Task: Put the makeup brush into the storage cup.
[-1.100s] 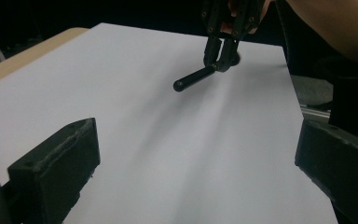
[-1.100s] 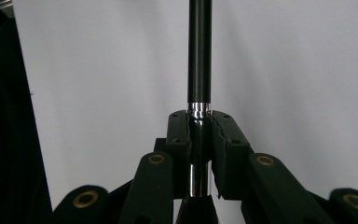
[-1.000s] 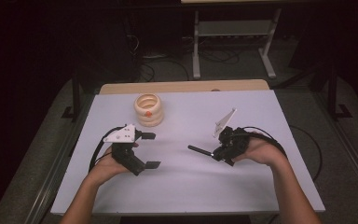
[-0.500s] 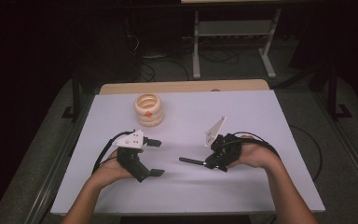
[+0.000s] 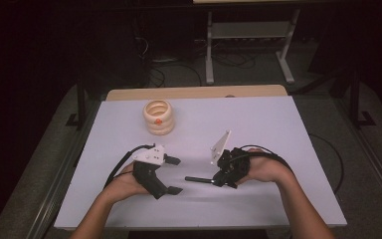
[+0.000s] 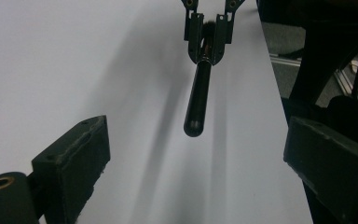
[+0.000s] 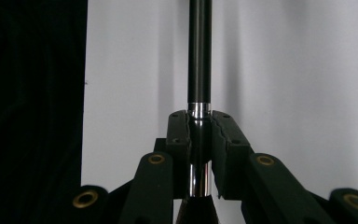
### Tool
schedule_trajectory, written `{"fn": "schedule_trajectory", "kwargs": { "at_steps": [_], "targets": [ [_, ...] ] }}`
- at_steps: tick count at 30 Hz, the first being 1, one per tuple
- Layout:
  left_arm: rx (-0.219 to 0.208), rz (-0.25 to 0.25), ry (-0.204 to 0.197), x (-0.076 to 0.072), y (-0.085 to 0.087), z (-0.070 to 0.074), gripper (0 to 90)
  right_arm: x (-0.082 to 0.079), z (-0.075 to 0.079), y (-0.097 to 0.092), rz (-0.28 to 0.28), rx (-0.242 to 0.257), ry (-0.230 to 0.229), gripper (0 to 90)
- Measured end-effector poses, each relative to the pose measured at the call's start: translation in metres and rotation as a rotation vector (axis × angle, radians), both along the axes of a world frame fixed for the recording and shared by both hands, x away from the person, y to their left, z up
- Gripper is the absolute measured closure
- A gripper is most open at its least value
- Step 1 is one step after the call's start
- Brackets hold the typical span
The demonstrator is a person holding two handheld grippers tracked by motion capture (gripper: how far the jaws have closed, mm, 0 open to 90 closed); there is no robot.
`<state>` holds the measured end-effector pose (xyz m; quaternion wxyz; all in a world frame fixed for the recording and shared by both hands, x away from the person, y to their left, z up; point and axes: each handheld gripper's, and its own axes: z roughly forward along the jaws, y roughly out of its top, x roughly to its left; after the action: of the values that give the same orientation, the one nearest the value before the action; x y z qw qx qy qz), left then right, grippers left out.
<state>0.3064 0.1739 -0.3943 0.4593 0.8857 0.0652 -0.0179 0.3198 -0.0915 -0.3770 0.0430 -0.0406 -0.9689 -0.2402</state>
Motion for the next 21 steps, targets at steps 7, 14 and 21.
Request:
{"fn": "schedule_trajectory", "kwargs": {
  "at_steps": [7,14,21],
  "targets": [
    [0.029,-0.025,0.0,-0.001,-0.006,-0.001,16.8,-0.002,-0.001,0.005,0.018,-0.013,-0.004,77.2],
    [0.069,-0.035,0.02,-0.004,-0.015,-0.003,27.6,-0.005,0.0,0.011,0.036,-0.026,-0.007,77.3],
    [0.119,-0.04,0.016,-0.006,-0.023,-0.004,38.5,-0.007,-0.001,0.015,0.051,-0.038,-0.007,77.3]
  ]
}}
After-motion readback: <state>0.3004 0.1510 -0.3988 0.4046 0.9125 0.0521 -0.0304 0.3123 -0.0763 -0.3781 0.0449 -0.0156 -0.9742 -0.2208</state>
